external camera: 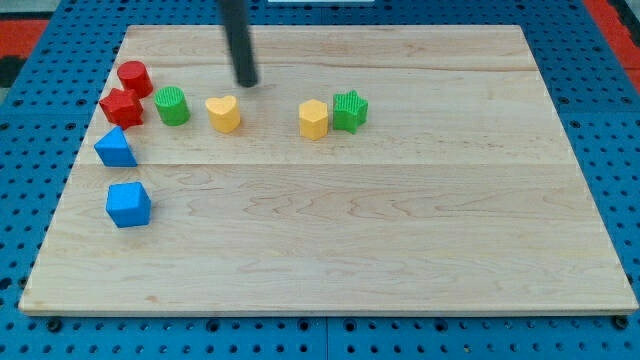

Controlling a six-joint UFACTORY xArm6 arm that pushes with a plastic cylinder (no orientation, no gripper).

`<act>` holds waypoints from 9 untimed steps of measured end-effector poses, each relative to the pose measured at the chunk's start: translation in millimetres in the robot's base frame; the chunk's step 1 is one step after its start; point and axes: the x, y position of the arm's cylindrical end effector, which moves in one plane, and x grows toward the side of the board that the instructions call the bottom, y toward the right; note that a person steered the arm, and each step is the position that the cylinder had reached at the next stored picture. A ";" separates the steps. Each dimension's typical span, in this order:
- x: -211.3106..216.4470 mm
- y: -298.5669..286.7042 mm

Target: Adjust the group of blocks at the left center

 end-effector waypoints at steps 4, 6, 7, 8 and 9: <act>69.3 22.5; 69.3 -50.1; 71.1 -109.3; 61.5 -42.9; 82.1 61.8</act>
